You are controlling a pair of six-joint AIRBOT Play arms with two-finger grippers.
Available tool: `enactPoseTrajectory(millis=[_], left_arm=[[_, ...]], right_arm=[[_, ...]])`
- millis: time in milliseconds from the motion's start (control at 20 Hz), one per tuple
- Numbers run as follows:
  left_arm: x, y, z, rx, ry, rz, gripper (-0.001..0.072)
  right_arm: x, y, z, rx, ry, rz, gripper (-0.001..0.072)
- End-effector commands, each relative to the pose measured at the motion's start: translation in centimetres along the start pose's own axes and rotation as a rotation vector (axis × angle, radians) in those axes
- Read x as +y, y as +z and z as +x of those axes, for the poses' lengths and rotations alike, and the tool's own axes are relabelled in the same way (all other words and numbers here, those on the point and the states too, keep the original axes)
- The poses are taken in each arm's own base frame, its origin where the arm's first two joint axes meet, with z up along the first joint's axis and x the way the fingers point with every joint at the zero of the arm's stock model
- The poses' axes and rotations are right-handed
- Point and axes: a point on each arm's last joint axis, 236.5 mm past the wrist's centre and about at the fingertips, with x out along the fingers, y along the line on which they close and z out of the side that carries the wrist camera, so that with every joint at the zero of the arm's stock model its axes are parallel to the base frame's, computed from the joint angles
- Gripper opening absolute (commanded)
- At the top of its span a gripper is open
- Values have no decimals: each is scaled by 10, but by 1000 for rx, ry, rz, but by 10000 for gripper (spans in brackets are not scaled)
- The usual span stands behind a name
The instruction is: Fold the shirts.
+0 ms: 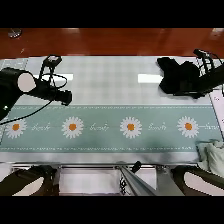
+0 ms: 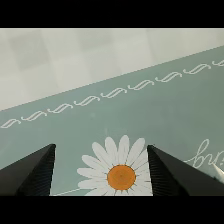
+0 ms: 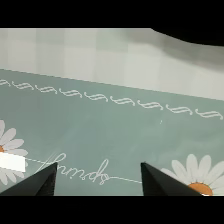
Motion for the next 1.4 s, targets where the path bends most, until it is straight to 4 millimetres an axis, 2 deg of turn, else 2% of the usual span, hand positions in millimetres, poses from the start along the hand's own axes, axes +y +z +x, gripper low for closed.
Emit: enactPoseTrajectory(millis=[0,800,1000,1100,1200,1300,1350], left_arm=[[0,0,0,-1,0,1,685],[-1,2,0,-6,-4,-1,685],[-3,23,-1,-94,-11,-5,685],[-5,31,-2,-130,-17,-9,685],[-1,49,-4,-204,-4,-1,685],[2,68,-8,-287,8,4,685],[2,75,-10,-318,9,3,685]], right_arm=[[0,0,0,0,0,0,611],[0,0,0,-1,0,0,611],[5,23,-1,-96,22,9,611],[5,41,-4,-173,21,11,610],[-17,78,-14,-334,-76,-11,601],[-64,119,-42,-541,-262,66,598],[-93,132,-61,-626,-360,145,584]])
